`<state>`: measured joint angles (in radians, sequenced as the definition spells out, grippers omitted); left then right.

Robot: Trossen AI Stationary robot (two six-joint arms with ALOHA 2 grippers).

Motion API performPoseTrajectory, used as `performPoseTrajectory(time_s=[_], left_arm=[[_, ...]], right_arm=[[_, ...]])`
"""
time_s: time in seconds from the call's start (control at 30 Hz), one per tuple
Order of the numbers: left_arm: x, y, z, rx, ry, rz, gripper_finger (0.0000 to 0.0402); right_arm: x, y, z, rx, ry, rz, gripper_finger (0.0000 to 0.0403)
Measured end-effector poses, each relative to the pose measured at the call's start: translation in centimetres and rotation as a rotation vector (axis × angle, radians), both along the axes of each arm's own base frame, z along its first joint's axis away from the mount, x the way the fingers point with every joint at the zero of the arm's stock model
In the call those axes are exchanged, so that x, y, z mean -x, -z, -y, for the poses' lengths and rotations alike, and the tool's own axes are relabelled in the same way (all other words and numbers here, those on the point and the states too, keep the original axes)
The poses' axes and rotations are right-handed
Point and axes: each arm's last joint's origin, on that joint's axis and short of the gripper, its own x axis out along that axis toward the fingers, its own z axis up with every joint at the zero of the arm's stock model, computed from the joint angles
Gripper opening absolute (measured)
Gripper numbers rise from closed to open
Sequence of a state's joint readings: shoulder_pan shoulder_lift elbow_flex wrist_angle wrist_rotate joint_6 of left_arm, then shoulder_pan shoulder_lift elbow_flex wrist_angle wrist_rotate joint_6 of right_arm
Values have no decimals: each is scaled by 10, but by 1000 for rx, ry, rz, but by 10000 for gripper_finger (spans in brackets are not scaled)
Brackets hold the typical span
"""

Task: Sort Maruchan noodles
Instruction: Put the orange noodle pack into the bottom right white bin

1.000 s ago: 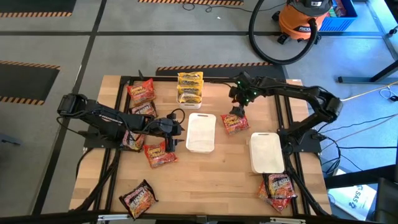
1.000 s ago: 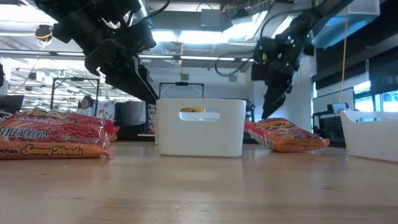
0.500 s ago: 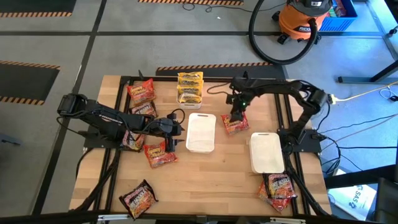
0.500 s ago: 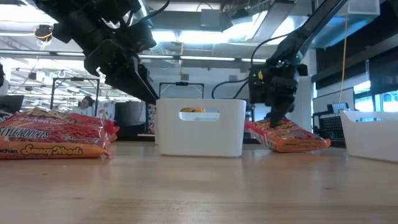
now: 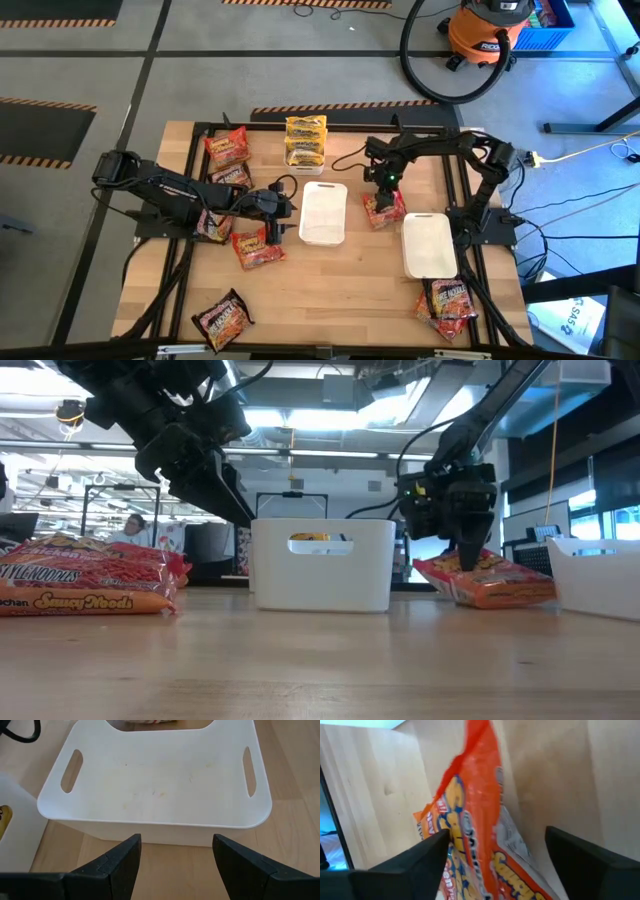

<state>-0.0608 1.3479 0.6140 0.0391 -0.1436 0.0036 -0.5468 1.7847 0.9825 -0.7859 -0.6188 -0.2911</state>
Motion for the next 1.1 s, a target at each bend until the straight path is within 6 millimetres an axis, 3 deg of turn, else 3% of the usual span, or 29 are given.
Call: performPoseTrajectory(time_s=[0.37, 0.5, 0.73, 1.1], left_arm=[[0, 0, 0, 4, 6, -1, 239], [0, 0, 0, 4, 6, -1, 239], [0, 0, 0, 2, 3, -1, 240], [0, 0, 0, 2, 3, -1, 240]], right_arm=[[-5, 0, -5, -40, -57, 79, 107], [-5, -1, -4, -33, -63, 89, 54], [-2, -17, -5, 57, -67, 109, 43], [18, -79, -14, 238, -6, 226, 37]])
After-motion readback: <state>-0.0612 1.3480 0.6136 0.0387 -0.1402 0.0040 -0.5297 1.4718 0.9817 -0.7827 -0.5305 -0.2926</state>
